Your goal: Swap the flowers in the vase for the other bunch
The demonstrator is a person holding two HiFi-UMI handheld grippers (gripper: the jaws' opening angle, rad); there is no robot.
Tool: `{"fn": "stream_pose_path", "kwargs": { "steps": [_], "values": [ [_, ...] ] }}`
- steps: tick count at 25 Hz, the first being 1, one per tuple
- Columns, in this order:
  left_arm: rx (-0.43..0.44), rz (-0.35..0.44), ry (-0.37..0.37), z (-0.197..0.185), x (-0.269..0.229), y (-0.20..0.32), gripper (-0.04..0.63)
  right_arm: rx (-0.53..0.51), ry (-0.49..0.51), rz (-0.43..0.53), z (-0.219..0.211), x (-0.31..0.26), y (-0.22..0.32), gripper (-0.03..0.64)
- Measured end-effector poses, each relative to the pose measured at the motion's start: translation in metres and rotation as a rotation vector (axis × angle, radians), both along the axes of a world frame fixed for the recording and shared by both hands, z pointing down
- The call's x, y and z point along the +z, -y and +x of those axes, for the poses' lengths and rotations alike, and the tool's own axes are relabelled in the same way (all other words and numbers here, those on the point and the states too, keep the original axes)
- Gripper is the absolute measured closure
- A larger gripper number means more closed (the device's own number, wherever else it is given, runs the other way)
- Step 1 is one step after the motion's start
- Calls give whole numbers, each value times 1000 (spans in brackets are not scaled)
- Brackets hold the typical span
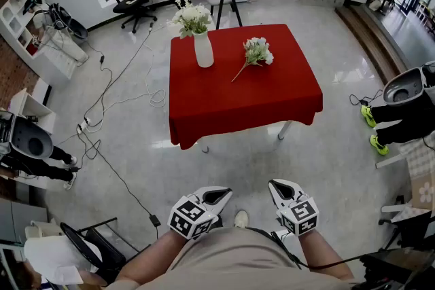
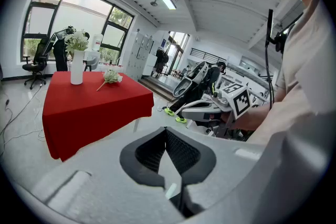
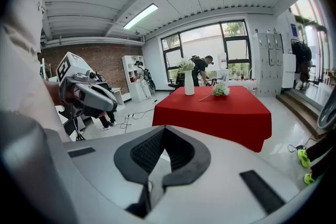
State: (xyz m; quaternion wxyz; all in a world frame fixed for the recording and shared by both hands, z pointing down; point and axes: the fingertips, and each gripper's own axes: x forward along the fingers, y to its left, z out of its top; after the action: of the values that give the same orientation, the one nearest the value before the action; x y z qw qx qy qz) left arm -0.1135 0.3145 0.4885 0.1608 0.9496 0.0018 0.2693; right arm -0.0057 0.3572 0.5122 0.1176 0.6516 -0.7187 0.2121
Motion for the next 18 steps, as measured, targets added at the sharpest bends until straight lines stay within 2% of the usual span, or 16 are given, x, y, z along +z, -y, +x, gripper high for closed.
{"fn": "stream_pose_path", "kwargs": {
  "steps": [10, 18],
  "values": [
    [-12, 15, -1, 1, 0, -21, 588, -11, -2, 2, 5, -1, -23, 606],
    [-11, 33, -11, 6, -3, -22, 588, 2, 0, 18, 14, -6, -22, 601]
  ]
}}
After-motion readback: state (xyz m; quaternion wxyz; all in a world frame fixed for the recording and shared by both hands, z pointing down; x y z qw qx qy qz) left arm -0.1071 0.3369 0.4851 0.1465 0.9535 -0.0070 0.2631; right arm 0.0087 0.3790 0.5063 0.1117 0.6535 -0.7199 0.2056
